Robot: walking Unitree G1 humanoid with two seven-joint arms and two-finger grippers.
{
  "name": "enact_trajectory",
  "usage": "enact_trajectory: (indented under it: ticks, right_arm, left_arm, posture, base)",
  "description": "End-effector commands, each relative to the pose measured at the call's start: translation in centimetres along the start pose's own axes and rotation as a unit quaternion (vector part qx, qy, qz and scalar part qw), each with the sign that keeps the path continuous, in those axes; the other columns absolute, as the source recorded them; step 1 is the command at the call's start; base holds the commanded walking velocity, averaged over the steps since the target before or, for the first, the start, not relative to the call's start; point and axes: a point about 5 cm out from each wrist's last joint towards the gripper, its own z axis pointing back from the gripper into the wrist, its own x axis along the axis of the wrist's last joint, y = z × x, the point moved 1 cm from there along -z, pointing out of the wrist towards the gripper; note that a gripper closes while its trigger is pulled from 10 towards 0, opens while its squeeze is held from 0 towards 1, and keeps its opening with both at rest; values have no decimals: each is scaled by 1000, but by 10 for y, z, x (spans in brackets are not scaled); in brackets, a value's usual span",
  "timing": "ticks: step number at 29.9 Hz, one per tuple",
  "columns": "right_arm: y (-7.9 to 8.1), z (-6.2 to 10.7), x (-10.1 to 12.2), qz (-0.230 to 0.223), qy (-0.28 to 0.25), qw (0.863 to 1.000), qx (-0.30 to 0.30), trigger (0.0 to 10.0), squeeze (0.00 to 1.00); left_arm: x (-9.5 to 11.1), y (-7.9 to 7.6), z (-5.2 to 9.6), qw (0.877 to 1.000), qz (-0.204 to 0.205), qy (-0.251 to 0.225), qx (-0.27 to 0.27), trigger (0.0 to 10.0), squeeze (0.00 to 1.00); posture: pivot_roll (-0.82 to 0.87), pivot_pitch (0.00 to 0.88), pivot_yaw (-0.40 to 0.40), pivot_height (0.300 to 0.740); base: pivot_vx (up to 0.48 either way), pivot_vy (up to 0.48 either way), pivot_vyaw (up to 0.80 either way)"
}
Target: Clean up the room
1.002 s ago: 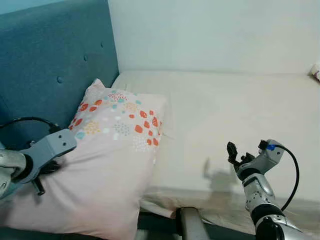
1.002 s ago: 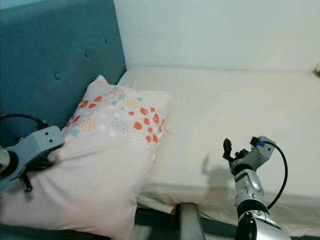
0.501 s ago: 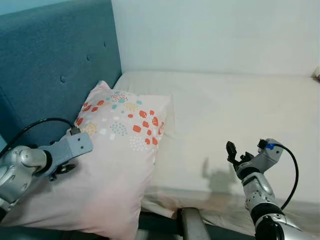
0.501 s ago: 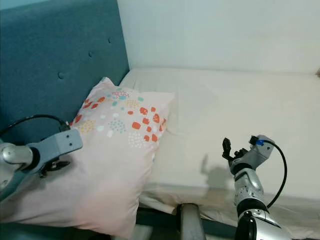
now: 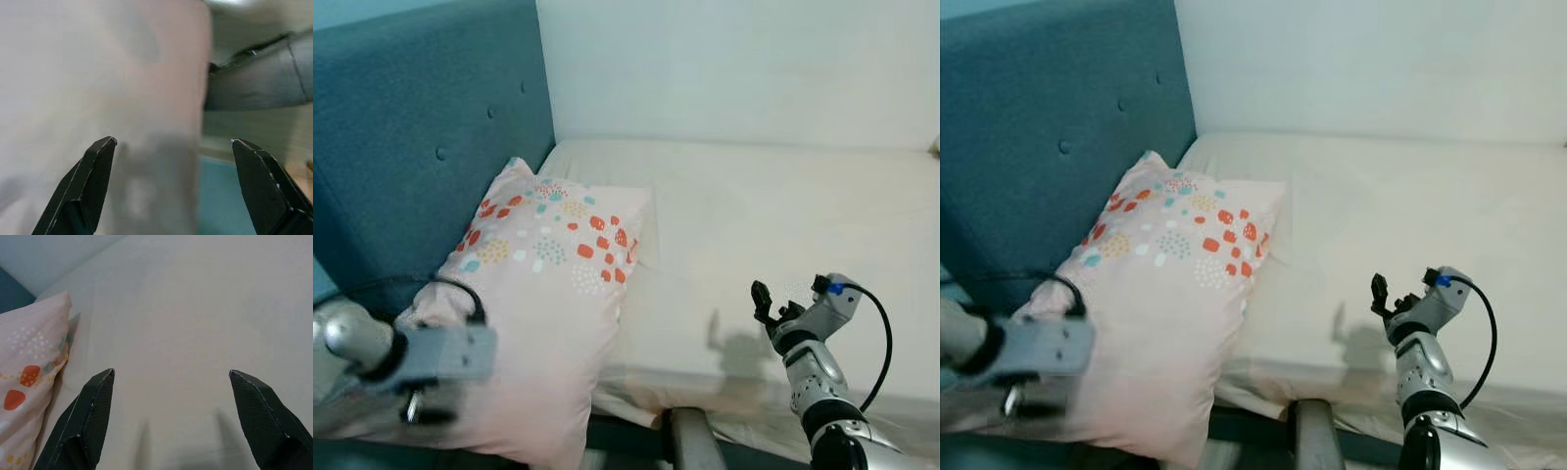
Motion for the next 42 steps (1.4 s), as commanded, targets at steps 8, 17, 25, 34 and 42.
enact_trajectory:
  ticks: [8,17,25,34,42]
  right_arm:
    - [3,0,-5,-2,14,1000,0,10000,0]
    - [0,1,-7,0,18,1000,-4,10000,0]
    - [-4,4,-10,-3,20,1000,-10,10000,0]
    - [-1,2,-8,-4,17,1000,-8,10000,0]
    - [-5,2,-4,-3,11,1000,-12,10000,0]
  left_arm:
    - [-23,-24,-83,999,-2,53,-2,10000,0]
    - [-54,-59,-113,990,4,128,-60,10000,0]
    - [-64,-75,-100,984,22,130,-118,10000,0]
    - [-64,-47,-129,989,-25,143,18,10000,0]
    - [-52,-44,-140,991,-48,118,52,10000,0]
  posture:
    - [-50,0,-13,466]
    - [-57,0,-7,466]
    - [-49,0,-7,466]
    - [-58,0,-5,466]
    - [-61,0,-3,466]
  base:
    - [0,0,0]
    - [0,0,0]
    - [0,0,0]
    - [0,0,0]
    - [0,0,0]
